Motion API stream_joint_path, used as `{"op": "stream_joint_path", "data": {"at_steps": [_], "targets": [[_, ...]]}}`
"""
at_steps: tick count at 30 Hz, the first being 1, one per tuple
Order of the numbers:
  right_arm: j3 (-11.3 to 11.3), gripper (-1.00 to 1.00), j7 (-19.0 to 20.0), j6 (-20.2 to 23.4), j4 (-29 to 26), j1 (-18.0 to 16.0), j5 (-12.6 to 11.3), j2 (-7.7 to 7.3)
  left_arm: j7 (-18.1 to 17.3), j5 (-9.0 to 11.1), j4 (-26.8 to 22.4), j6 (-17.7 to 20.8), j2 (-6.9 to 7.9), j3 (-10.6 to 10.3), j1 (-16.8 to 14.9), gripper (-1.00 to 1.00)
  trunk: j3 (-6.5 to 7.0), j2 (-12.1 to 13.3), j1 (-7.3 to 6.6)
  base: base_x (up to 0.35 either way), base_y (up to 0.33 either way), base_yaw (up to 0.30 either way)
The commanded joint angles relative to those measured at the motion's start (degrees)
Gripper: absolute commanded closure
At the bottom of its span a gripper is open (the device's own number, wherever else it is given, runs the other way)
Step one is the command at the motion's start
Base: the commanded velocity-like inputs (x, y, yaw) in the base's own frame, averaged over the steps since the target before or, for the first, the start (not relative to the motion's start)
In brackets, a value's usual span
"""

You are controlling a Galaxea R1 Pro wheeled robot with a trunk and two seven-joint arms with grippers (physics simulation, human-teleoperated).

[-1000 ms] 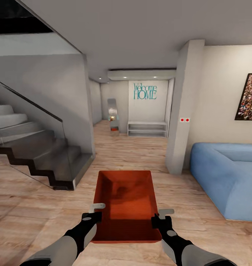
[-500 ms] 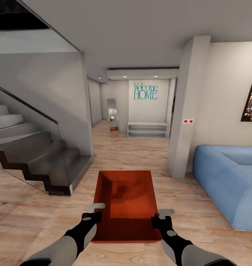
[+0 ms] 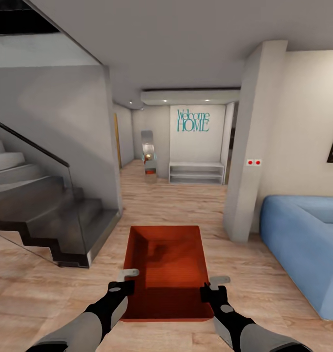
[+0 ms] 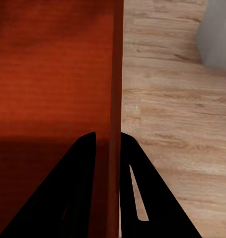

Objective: Move the two storage containers from the living room to the garage. In the garage, place one container on the floor and stack the other container on top of it (either order is fine).

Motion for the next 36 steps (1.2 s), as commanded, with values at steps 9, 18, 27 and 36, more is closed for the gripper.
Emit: {"op": "stream_joint_path", "data": {"at_steps": [9,18,27,36], "targets": [[-4.1,1.00,-0.9,-1.9,-0.1,-0.1,-0.9,-0.01,0.5,-0.3,0.1,0.3,0.08,1.5,0.0,1.00,-0.09,-0.1,0.04,0.320,0.000,0.000],[-4.0,1.00,-0.9,-1.9,-0.1,-0.1,-1.0,-0.08,0.5,-0.3,0.1,0.3,0.10,1.5,0.0,1.00,-0.09,-0.1,0.04,0.320,0.000,0.000],[-4.0,1.00,-0.9,-1.9,-0.1,-0.1,-0.9,-0.08,0.5,-0.3,0.1,0.3,0.17,1.5,0.0,1.00,-0.09,-0.1,0.04,0.320,0.000,0.000],[-4.0,1.00,-0.9,-1.9,-0.1,-0.1,-0.9,-0.08,0.5,-0.3,0.1,0.3,0.17,1.5,0.0,1.00,-0.09,-0.1,0.04,0.321,0.000,0.000]]}}
